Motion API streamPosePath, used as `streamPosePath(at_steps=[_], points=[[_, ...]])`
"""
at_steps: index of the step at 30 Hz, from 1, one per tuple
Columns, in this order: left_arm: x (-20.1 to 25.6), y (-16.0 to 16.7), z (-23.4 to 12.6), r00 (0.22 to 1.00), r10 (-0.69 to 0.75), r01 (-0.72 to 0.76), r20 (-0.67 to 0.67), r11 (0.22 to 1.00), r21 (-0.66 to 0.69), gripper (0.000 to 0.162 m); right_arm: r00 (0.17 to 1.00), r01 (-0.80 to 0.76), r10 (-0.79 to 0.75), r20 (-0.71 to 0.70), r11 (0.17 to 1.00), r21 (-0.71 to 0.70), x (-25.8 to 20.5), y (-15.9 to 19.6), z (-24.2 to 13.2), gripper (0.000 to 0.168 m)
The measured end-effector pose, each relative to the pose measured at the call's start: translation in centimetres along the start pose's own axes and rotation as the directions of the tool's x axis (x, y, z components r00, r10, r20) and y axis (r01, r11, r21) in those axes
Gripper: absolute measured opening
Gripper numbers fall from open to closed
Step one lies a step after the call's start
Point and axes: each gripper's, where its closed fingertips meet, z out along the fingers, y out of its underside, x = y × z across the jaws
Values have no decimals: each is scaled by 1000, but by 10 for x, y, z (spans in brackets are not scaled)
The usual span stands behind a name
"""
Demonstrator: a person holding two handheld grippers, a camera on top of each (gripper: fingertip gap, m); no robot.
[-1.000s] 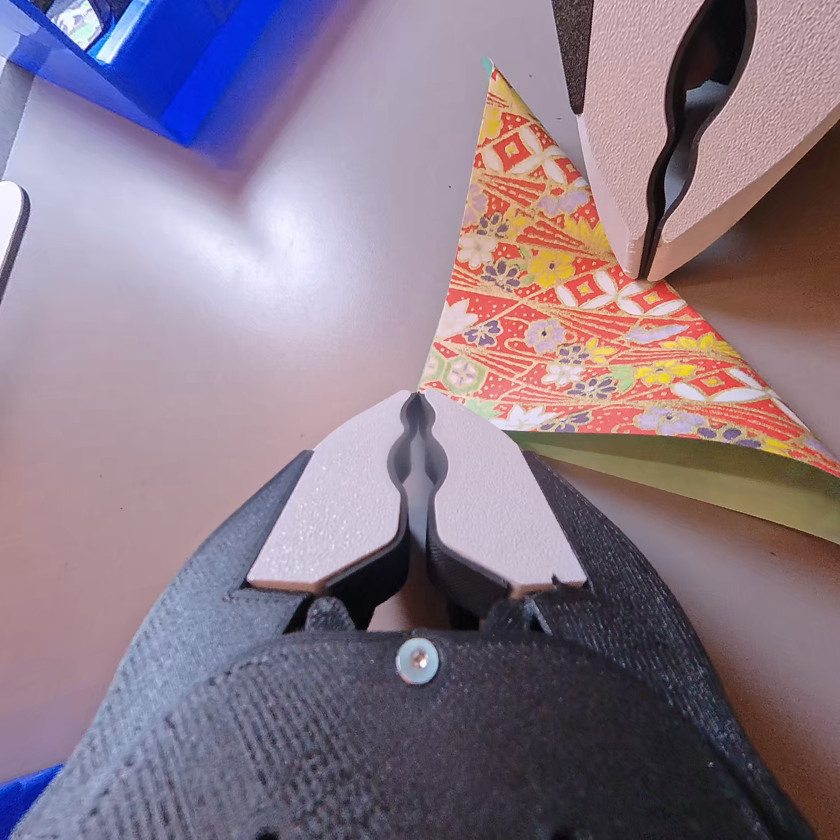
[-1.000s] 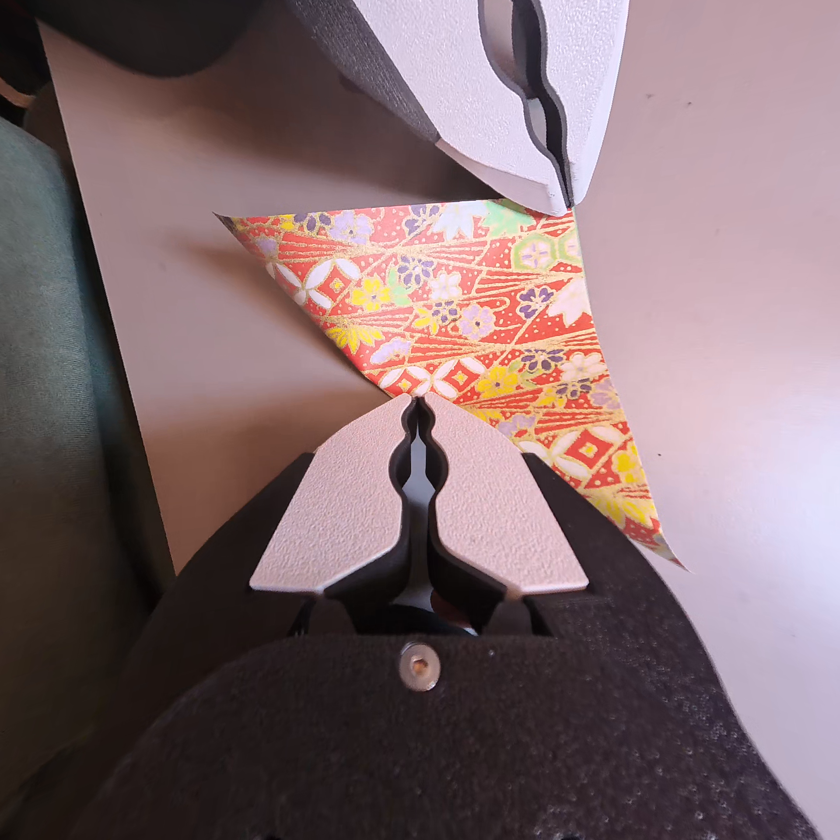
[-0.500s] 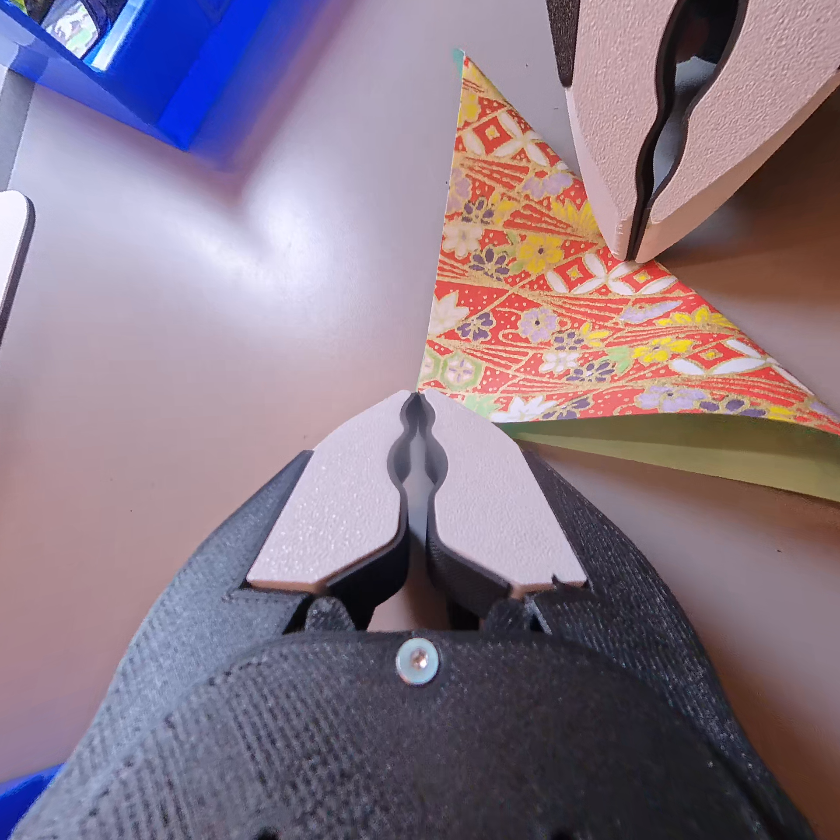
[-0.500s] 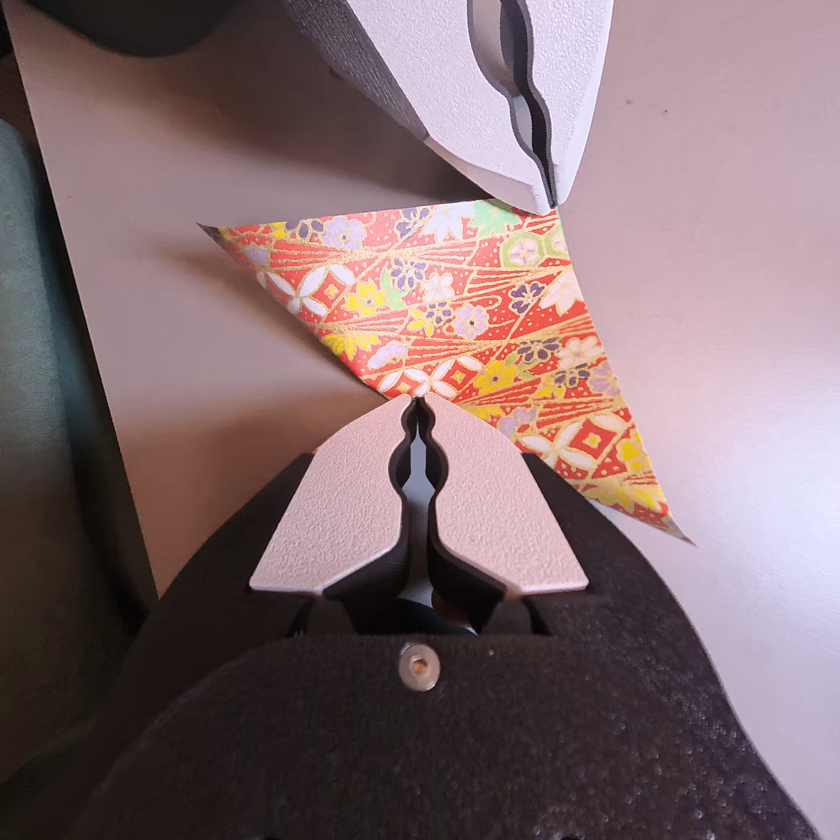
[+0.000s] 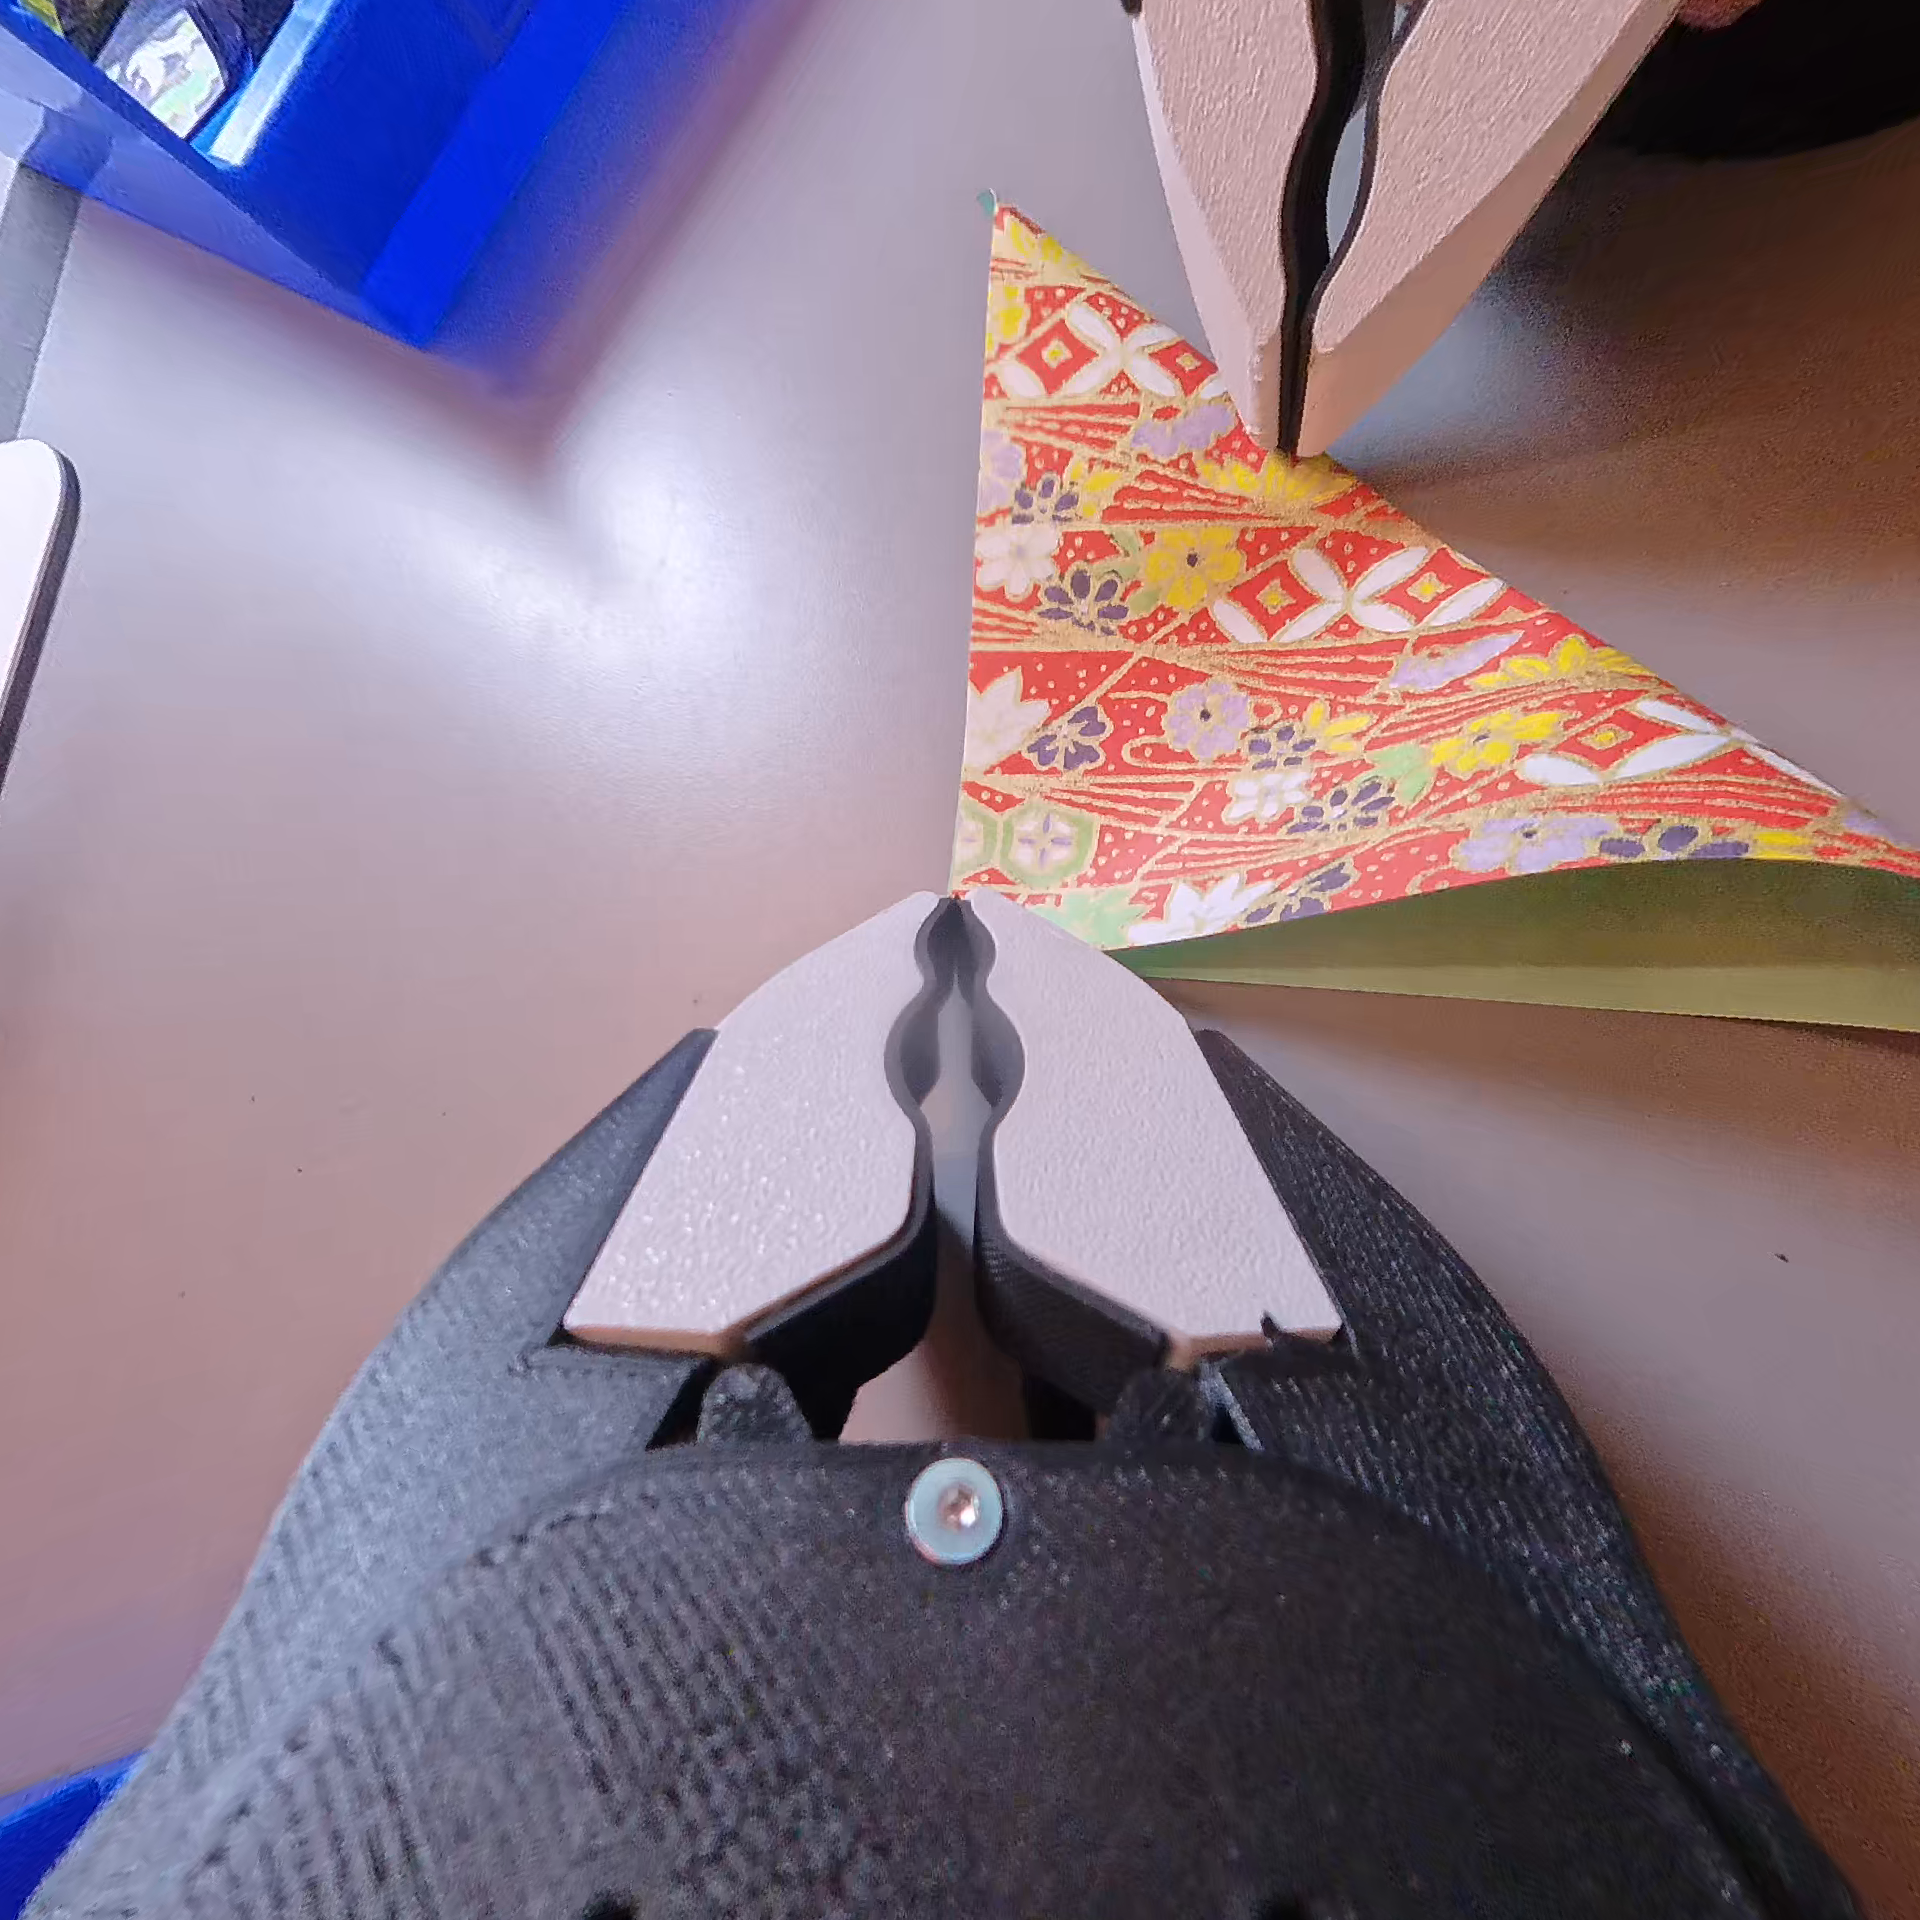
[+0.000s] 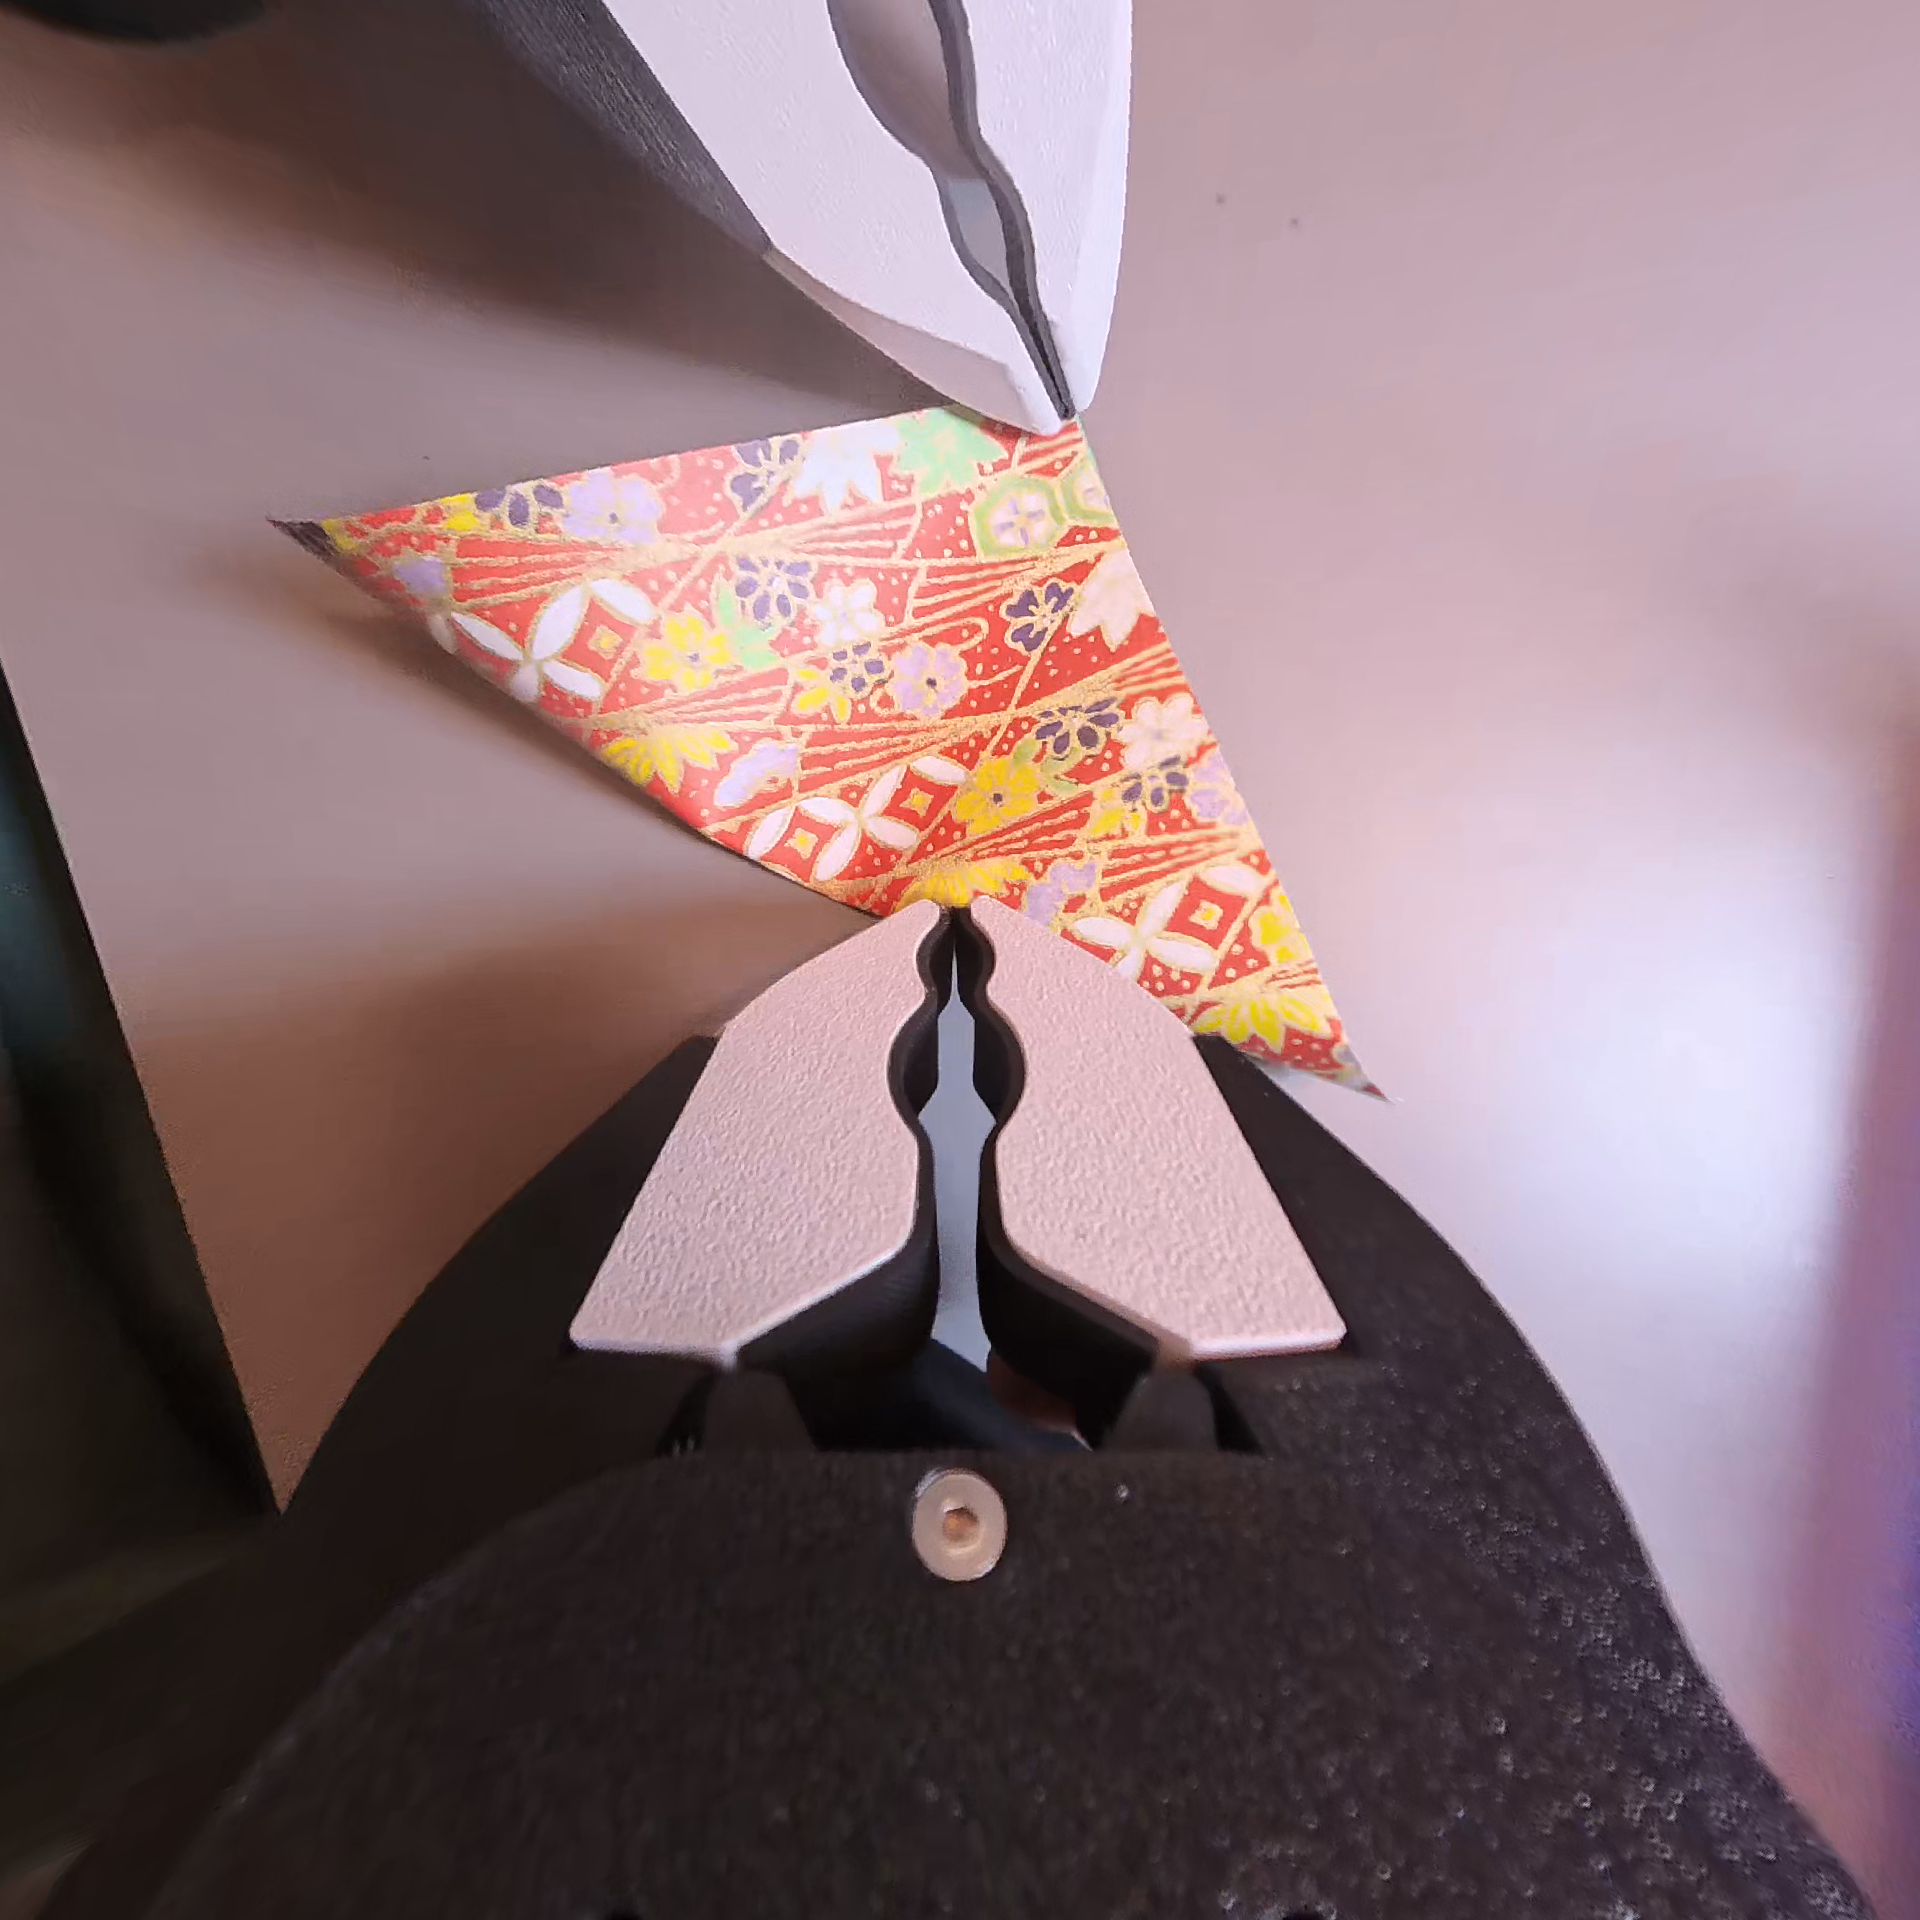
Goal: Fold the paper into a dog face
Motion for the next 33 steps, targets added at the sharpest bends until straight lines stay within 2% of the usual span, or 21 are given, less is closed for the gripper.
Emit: streamPosePath(at_steps=[9,22,28,33], points=[[0,0,-1,1000,-3,3,-3,1000,2,0,997,-60,60,43,998,-5,1,3,4,0],[1,0,-1,1000,24,-24,8,1000,-4,0,995,32,-33,92,999,13,-18,-4,10,0],[1,0,-1,998,56,-56,9,998,-10,0,998,-21,19,65,999,26,-1,0,3,0],[1,0,-1,999,42,-42,0,999,-3,0,997,-67,63,40,992,103,20,-8,-10,2]])
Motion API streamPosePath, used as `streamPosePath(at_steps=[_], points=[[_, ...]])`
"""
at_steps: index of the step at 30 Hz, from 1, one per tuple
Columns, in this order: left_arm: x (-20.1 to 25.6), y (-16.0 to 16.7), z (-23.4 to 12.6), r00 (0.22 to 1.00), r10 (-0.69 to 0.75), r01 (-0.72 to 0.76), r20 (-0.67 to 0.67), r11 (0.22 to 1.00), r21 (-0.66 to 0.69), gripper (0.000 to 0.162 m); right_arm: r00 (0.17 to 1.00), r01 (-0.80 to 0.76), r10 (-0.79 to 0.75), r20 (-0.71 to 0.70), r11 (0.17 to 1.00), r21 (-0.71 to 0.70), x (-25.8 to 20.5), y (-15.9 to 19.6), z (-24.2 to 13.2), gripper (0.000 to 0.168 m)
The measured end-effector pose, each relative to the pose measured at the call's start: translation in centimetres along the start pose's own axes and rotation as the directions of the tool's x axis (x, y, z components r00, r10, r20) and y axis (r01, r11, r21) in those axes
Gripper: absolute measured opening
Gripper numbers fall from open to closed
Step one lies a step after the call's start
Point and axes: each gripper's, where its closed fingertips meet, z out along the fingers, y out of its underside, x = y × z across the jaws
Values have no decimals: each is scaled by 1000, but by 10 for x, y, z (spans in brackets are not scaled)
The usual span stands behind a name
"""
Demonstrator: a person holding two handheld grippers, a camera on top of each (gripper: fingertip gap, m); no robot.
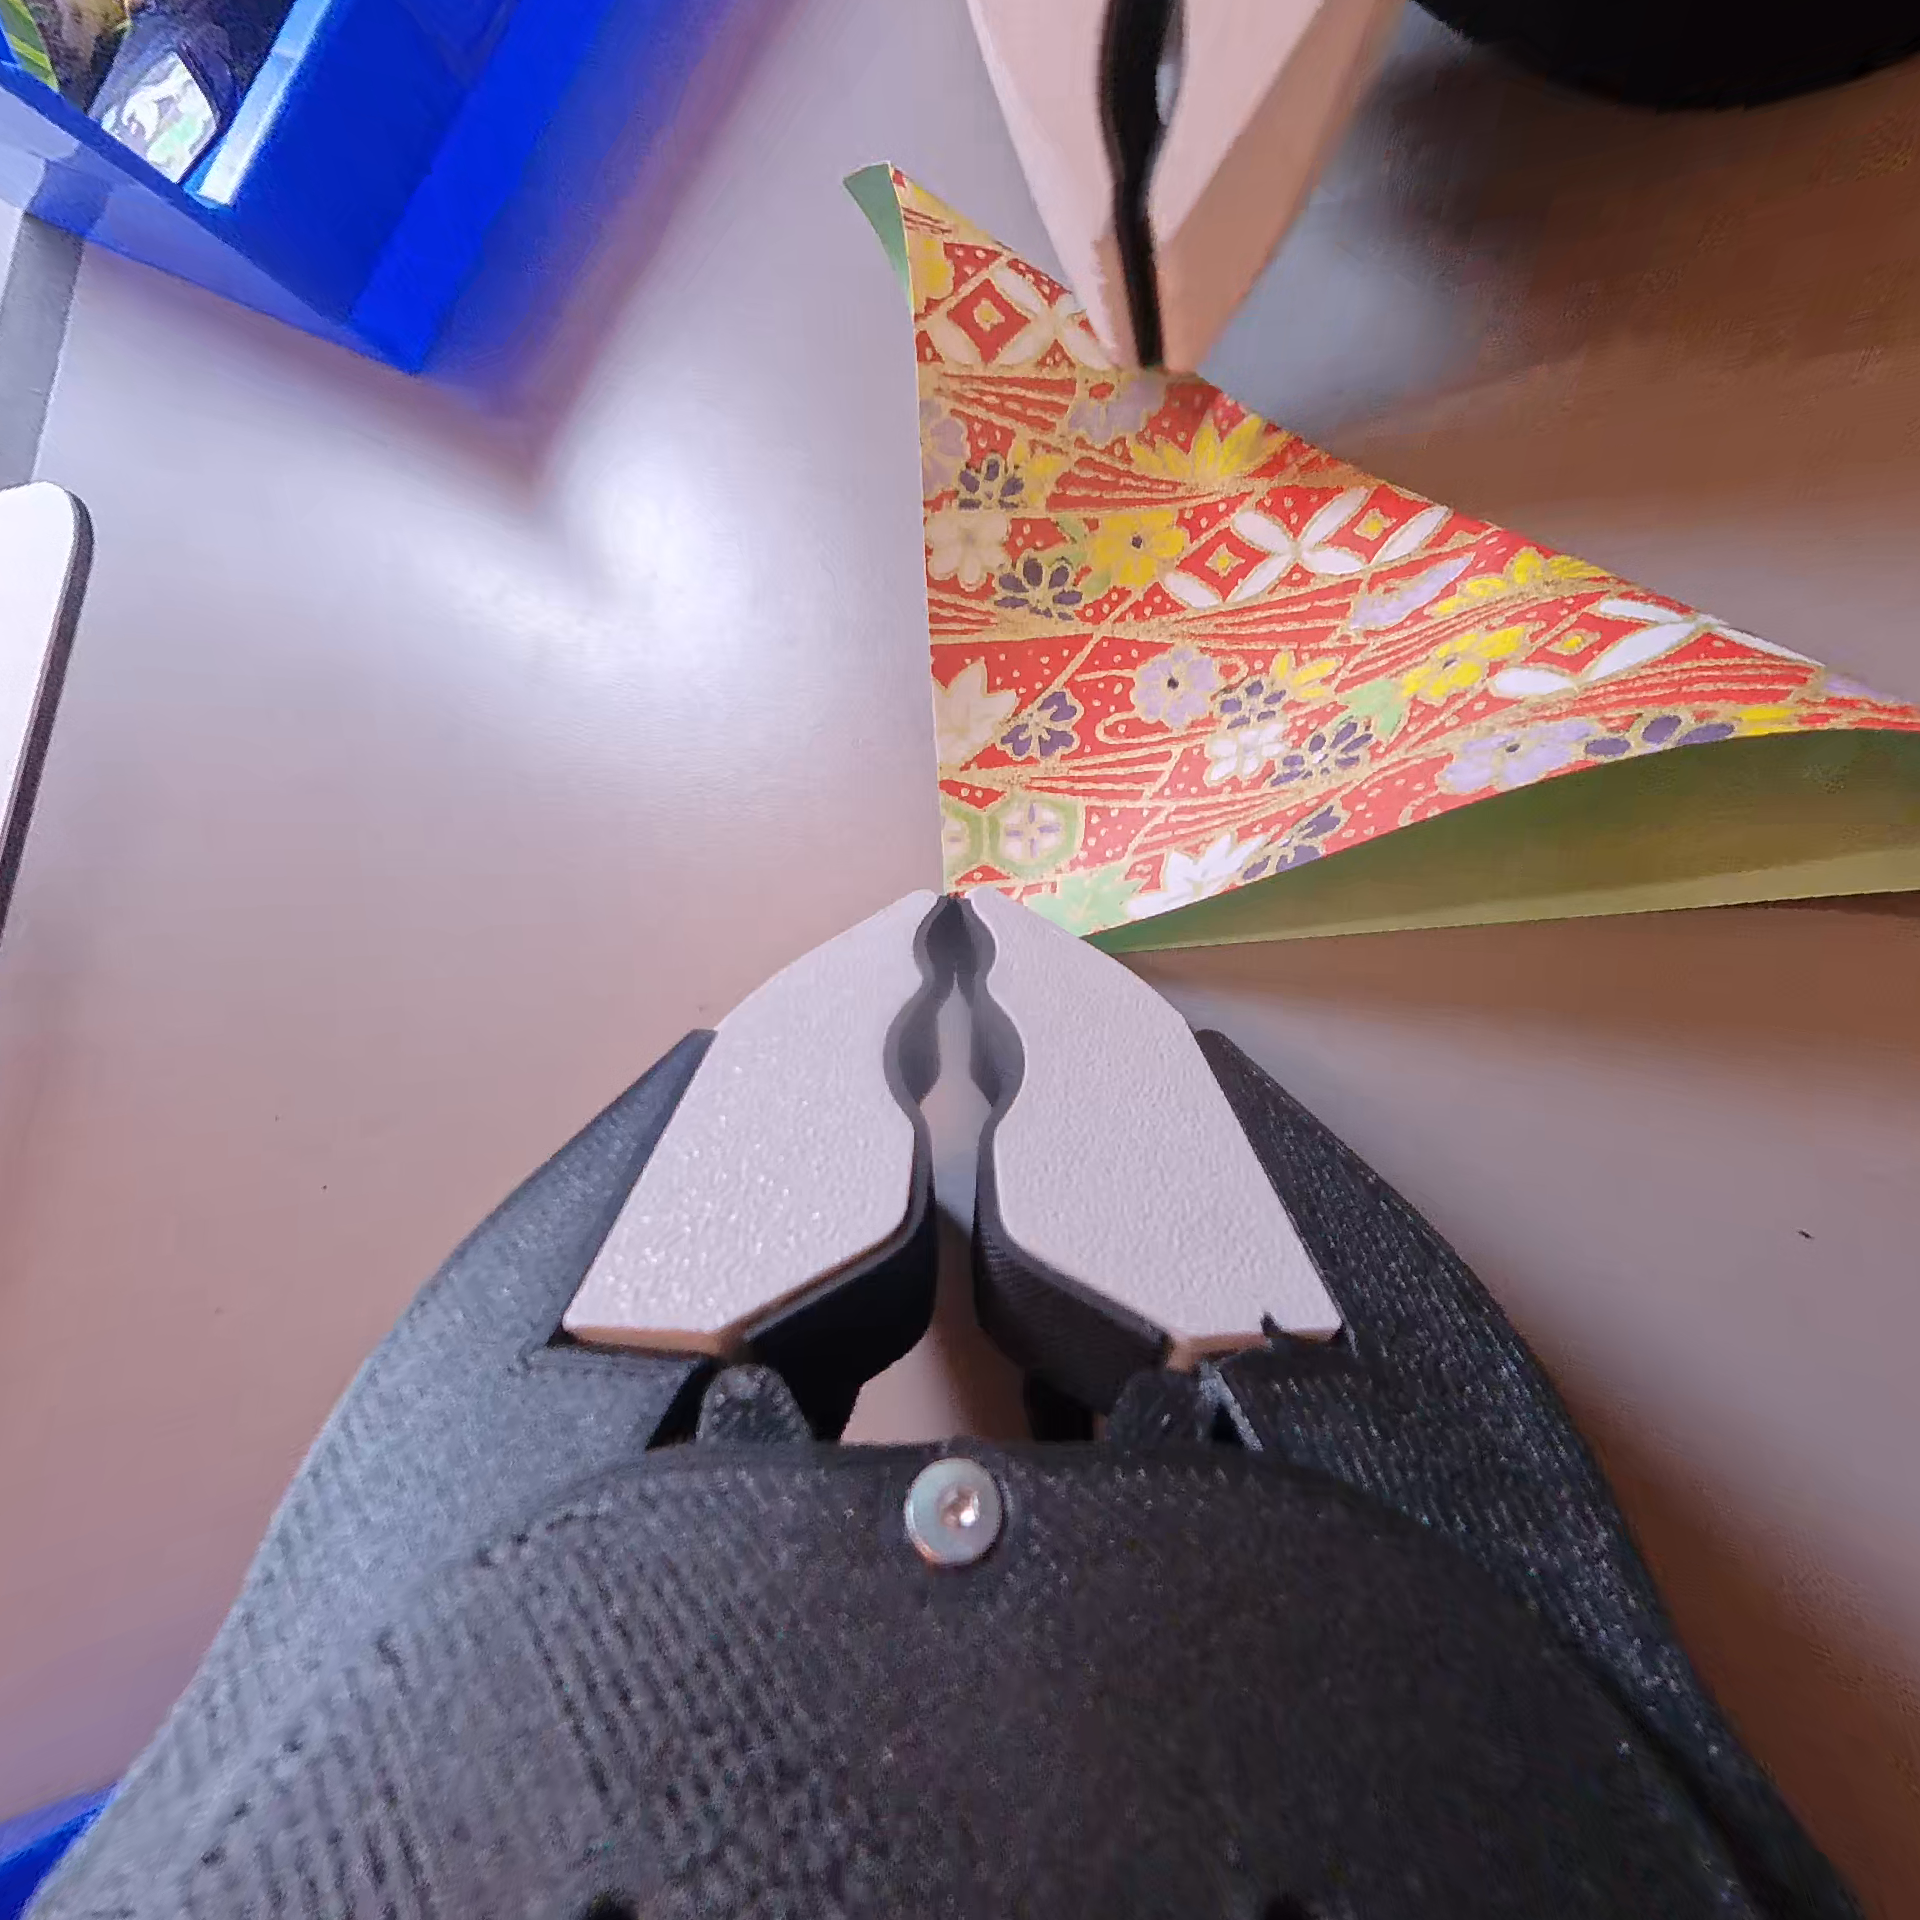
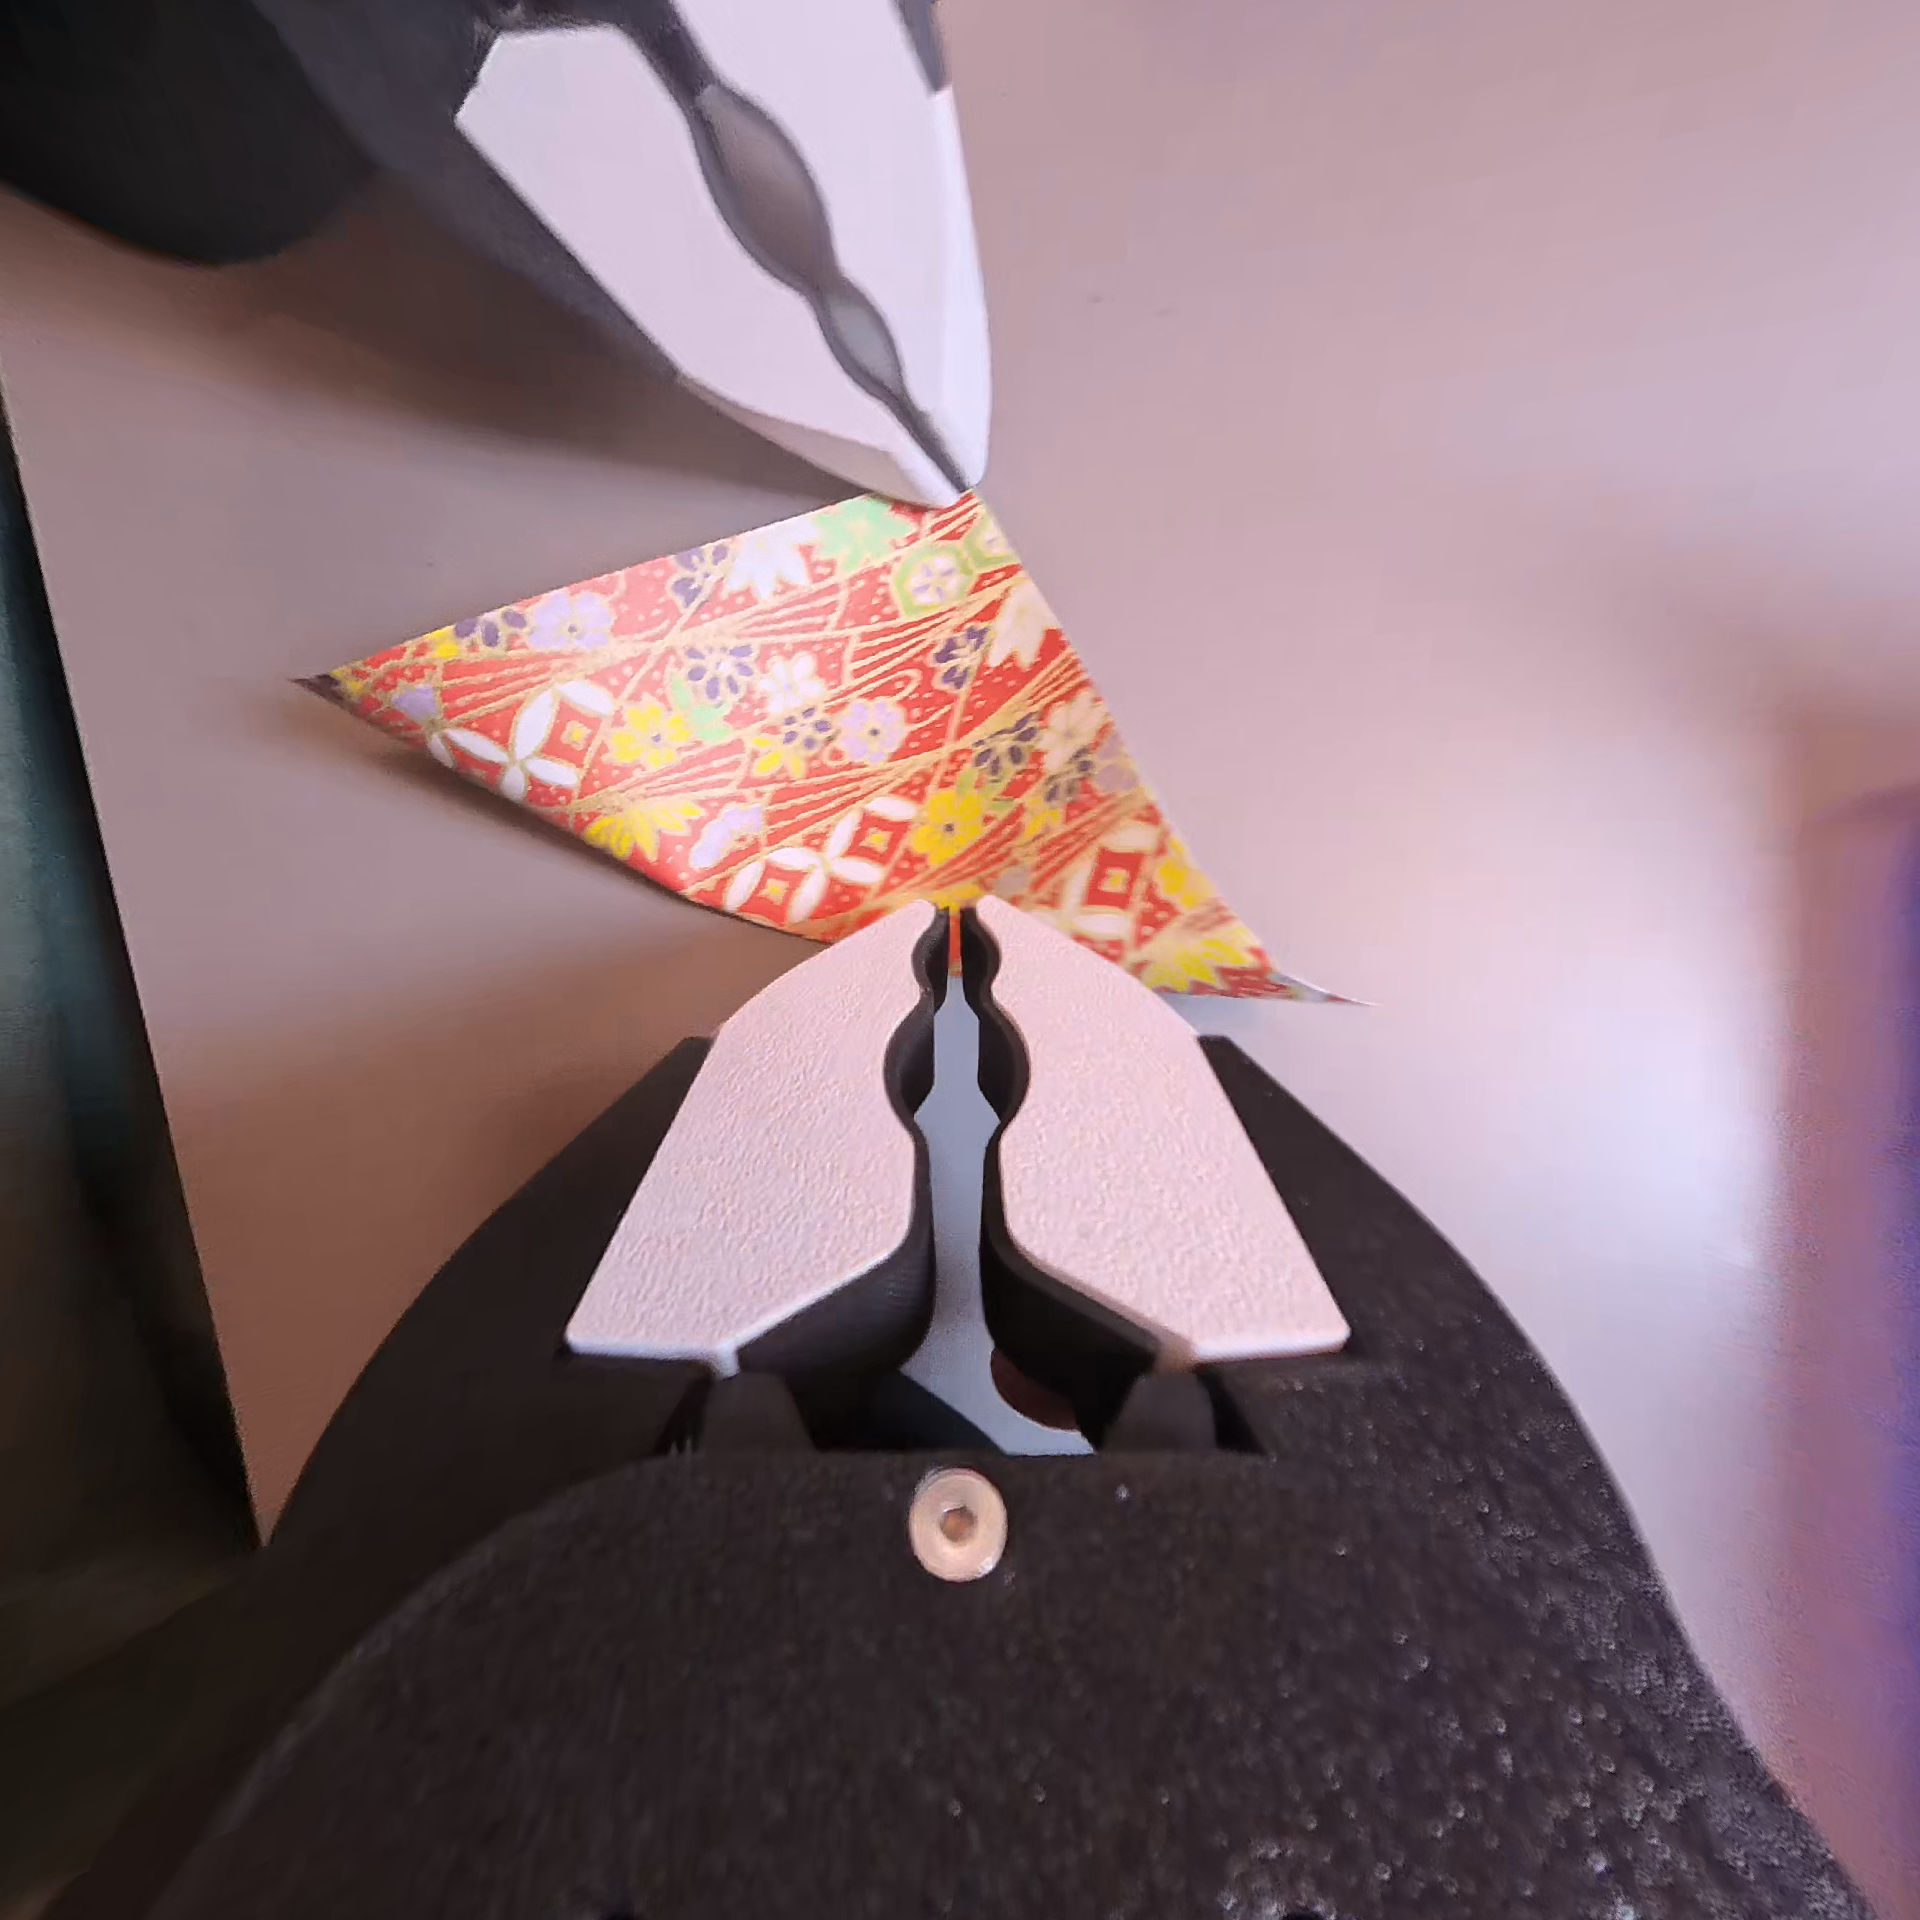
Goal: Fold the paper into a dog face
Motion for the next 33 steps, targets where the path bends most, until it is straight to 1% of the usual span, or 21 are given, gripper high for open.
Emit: streamPosePath(at_steps=[2,5,7,10,14,16,19,24,27,33], points=[[0,0,0,1000,1,-1,1,1000,0,0,999,3,-3,-54,1000,5,15,-1,-4,2],[0,0,0,1000,-2,2,-6,1000,3,0,994,1,-6,-111,999,-48,34,9,-3,2],[0,0,0,1000,-7,7,-12,1000,6,0,994,2,-9,-110,998,-70,36,14,2,2],[0,0,0,1000,-10,10,-18,1000,7,0,994,2,-9,-107,998,-66,36,13,2,1],[0,0,0,1000,-16,17,-24,1000,11,0,997,38,-39,-59,999,-15,26,-3,-10,2],[0,0,0,999,-19,19,-28,1000,13,0,996,69,-69,-64,998,4,27,-9,-11,5],[0,0,1,999,-19,20,-32,1000,16,0,992,90,-91,-91,996,-16,39,-7,-4,8],[0,0,1,999,-24,25,-39,999,20,0,993,84,-87,-77,995,-44,46,4,10,7],[-1,0,1,999,-29,30,-45,999,23,0,996,74,-76,-55,997,-34,43,4,11,1],[0,4,-3,996,-59,61,-70,998,25,0,998,37,-37,-52,999,13,43,4,11,0]])
